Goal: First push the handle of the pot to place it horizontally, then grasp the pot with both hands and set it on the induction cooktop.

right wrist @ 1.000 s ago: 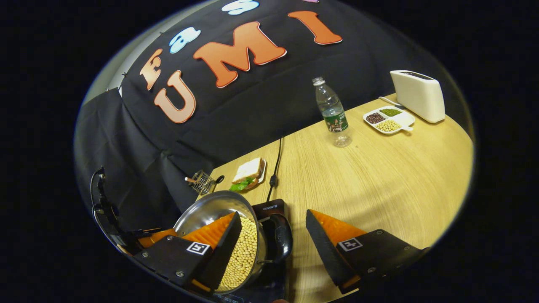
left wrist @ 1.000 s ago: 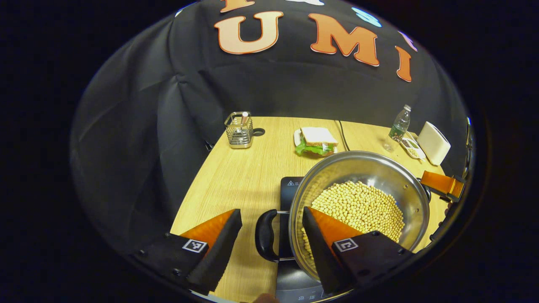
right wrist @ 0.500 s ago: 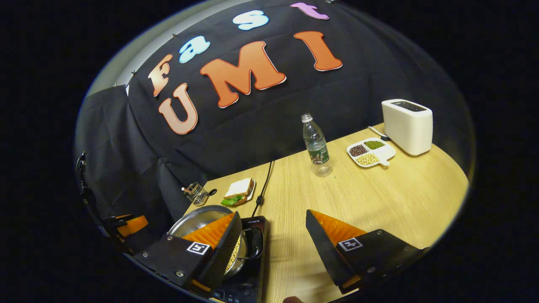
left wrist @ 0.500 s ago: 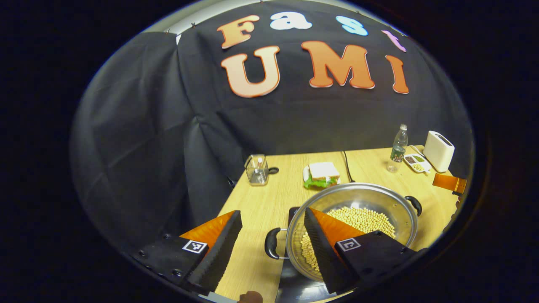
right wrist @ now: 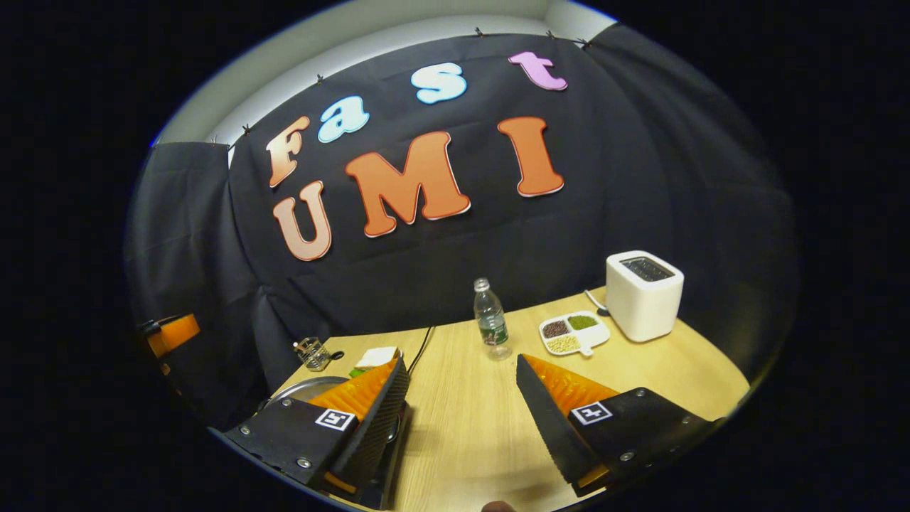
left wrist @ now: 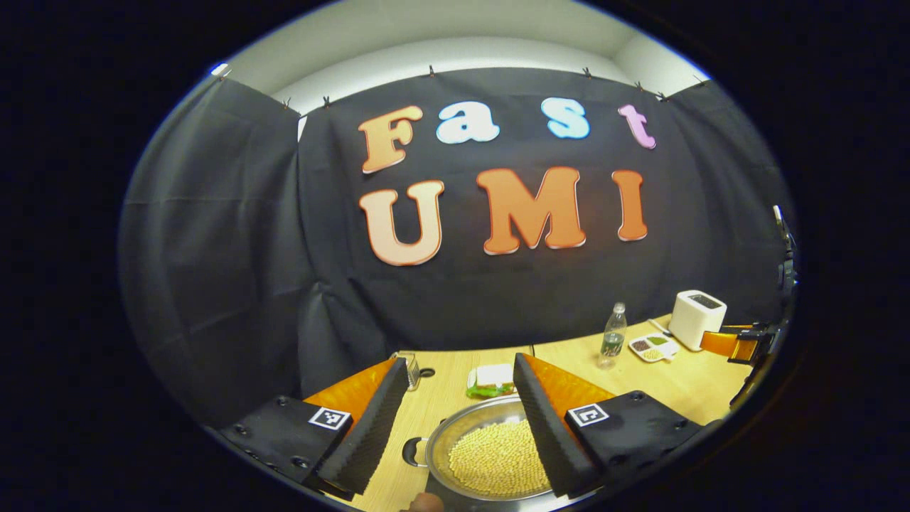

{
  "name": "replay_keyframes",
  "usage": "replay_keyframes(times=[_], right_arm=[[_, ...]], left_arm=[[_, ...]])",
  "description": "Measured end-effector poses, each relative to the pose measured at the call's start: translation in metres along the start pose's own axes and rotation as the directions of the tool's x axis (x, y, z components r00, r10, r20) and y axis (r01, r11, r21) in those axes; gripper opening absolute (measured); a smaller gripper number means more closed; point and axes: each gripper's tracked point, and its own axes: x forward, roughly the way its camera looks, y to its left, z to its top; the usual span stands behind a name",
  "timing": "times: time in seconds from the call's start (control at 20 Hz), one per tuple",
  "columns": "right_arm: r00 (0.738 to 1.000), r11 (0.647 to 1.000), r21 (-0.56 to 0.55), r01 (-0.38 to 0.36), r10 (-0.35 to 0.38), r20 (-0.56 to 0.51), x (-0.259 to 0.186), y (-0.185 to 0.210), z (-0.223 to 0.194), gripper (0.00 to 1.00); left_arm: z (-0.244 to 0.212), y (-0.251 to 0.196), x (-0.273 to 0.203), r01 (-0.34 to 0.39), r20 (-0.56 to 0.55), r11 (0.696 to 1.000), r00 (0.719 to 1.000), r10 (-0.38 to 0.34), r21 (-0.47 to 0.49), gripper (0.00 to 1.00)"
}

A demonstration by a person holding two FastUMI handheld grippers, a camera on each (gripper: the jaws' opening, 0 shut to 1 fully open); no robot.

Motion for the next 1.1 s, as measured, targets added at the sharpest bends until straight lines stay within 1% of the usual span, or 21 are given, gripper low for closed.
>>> replay_keyframes(times=[0.05, 0.1, 0.15, 0.35, 0.4, 0.45, 0.55, 0.6, 0.65, 0.75, 0.85, 0.95, 1.0, 1.05, 1.1], right_arm=[[0.999, 1.0, -0.021, 0.013, -0.013, 0.031, -0.005, -0.006, 0.014, 0.95], [0.998, 0.999, -0.041, 0.026, -0.024, 0.06, -0.012, -0.012, 0.026, 0.95], [0.996, 0.998, -0.054, 0.036, -0.032, 0.083, -0.021, -0.019, 0.038, 0.95], [0.987, 0.996, -0.071, 0.059, -0.048, 0.152, -0.05, -0.034, 0.072, 0.95], [0.984, 0.994, -0.078, 0.07, -0.056, 0.168, -0.055, -0.039, 0.078, 0.95], [0.981, 0.993, -0.083, 0.078, -0.062, 0.182, -0.06, -0.044, 0.084, 0.95], [0.977, 0.994, -0.079, 0.082, -0.064, 0.203, -0.071, -0.05, 0.094, 0.95], [0.975, 0.994, -0.076, 0.083, -0.065, 0.214, -0.076, -0.053, 0.099, 0.95], [0.972, 0.993, -0.075, 0.087, -0.068, 0.227, -0.08, -0.057, 0.104, 0.95], [0.966, 0.993, -0.071, 0.092, -0.072, 0.25, -0.089, -0.064, 0.114, 0.95], [0.961, 0.993, -0.069, 0.095, -0.073, 0.266, -0.095, -0.067, 0.119, 0.95], [0.958, 0.992, -0.079, 0.1, -0.075, 0.277, -0.099, -0.071, 0.123, 0.95], [0.957, 0.991, -0.086, 0.103, -0.075, 0.28, -0.1, -0.072, 0.124, 0.95], [0.957, 0.99, -0.096, 0.105, -0.075, 0.281, -0.101, -0.073, 0.124, 0.94], [0.956, 0.989, -0.101, 0.106, -0.074, 0.283, -0.102, -0.073, 0.125, 0.94]], left_arm=[[0.014, -0.002, -0.002, 0.002, 0.028, 1.0, 1.0, -0.002, -0.001, 0.92], [0.025, -0.004, -0.005, 0.002, 0.053, 1.0, 0.999, -0.002, -0.001, 0.95], [0.034, -0.009, -0.007, 0.01, 0.068, 1.0, 0.998, -0.01, 0.004, 0.95], [0.048, -0.026, -0.016, 0.034, 0.083, 0.999, 0.996, -0.032, -0.02, 0.95], [0.054, -0.025, -0.018, 0.026, 0.094, 0.999, 0.995, -0.023, -0.028, 0.95], [0.061, -0.021, -0.018, 0.011, 0.11, 0.999, 0.994, -0.007, -0.036, 0.99], [0.074, -0.016, -0.024, -0.019, 0.139, 0.998, 0.99, 0.026, -0.057, 0.92], [0.079, -0.016, -0.027, -0.023, 0.148, 0.998, 0.989, 0.032, -0.062, 0.95], [0.083, -0.017, -0.031, -0.022, 0.154, 0.997, 0.987, 0.033, -0.068, 0.92], [0.094, -0.019, -0.039, -0.009, 0.165, 0.995, 0.986, 0.025, -0.097, 0.99], [0.106, -0.018, -0.045, -0.003, 0.185, 0.992, 0.982, 0.028, -0.13, 0.99], [0.117, -0.012, -0.05, -0.014, 0.211, 0.988, 0.976, 0.047, -0.152, 0.92], [0.119, -0.012, -0.053, -0.015, 0.217, 0.987, 0.975, 0.05, -0.16, 0.92], [0.12, -0.012, -0.055, -0.014, 0.22, 0.986, 0.974, 0.051, -0.164, 0.96], [0.118, -0.015, -0.056, -0.009, 0.222, 0.986, 0.974, 0.046, -0.164, 0.96]])
